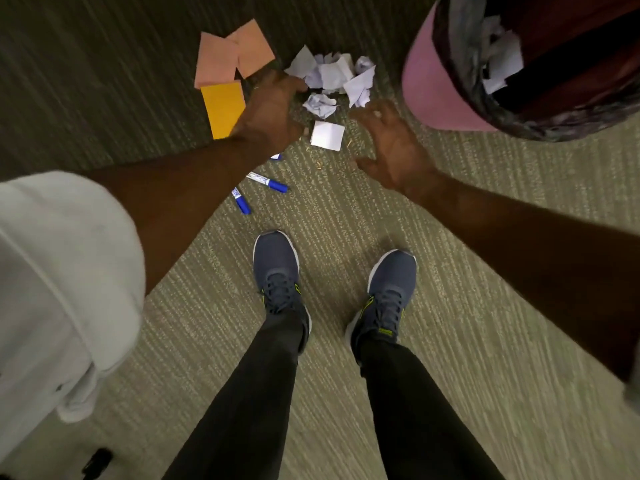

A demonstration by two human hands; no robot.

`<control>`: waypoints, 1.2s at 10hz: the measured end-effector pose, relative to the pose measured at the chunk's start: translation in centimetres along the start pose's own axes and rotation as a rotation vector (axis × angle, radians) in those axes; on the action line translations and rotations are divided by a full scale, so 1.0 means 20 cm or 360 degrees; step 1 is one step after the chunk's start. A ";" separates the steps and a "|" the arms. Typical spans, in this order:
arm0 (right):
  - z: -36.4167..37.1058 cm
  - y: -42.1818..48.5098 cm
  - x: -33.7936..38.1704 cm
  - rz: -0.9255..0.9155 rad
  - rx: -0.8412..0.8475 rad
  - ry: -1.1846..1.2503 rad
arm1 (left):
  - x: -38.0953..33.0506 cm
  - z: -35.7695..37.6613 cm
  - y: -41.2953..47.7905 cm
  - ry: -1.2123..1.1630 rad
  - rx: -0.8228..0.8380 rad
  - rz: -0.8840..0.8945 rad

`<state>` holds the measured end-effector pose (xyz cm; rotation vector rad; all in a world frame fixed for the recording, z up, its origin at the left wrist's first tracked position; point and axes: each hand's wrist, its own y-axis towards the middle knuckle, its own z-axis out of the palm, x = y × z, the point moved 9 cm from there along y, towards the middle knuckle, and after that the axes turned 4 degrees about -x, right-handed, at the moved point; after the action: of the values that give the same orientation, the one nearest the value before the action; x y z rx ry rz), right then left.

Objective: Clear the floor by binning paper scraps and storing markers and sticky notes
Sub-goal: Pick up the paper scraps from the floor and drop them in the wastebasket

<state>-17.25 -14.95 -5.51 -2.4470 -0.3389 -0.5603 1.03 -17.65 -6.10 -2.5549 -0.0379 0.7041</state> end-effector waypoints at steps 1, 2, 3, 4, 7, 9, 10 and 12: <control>0.08 0.17 -0.08 -0.0093 0.0032 -0.0186 | 0.01 0.10 0.12 0.0021 0.0015 0.0058; 0.12 0.36 -0.10 -0.0158 -0.0039 -0.0369 | 0.05 0.19 0.26 0.0037 -0.0005 -0.0007; 0.15 0.52 -0.04 -0.0310 -0.0134 -0.0565 | 0.07 0.32 0.35 0.0072 0.0130 0.0020; 0.25 0.65 -0.01 -0.0346 -0.0064 -0.0805 | 0.07 0.35 0.40 -0.0118 0.0053 0.0159; 0.25 0.69 -0.07 -0.0205 -0.0293 -0.0636 | 0.28 0.44 0.52 -0.0013 -0.0221 0.0243; 0.18 0.60 -0.03 -0.0103 -0.0362 -0.0554 | 0.23 0.32 0.31 0.0183 -0.0258 0.0049; 0.14 0.50 -0.01 -0.0049 -0.0381 -0.0425 | 0.18 0.24 0.20 -0.0045 -0.0277 0.0011; 0.03 0.27 0.05 0.0028 -0.0395 -0.0290 | 0.09 0.05 0.02 0.0022 -0.0302 0.0032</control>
<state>-14.29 -18.76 -8.17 -2.7466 -0.3383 -0.3914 2.10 -17.30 -8.00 -2.7447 -0.0776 0.7212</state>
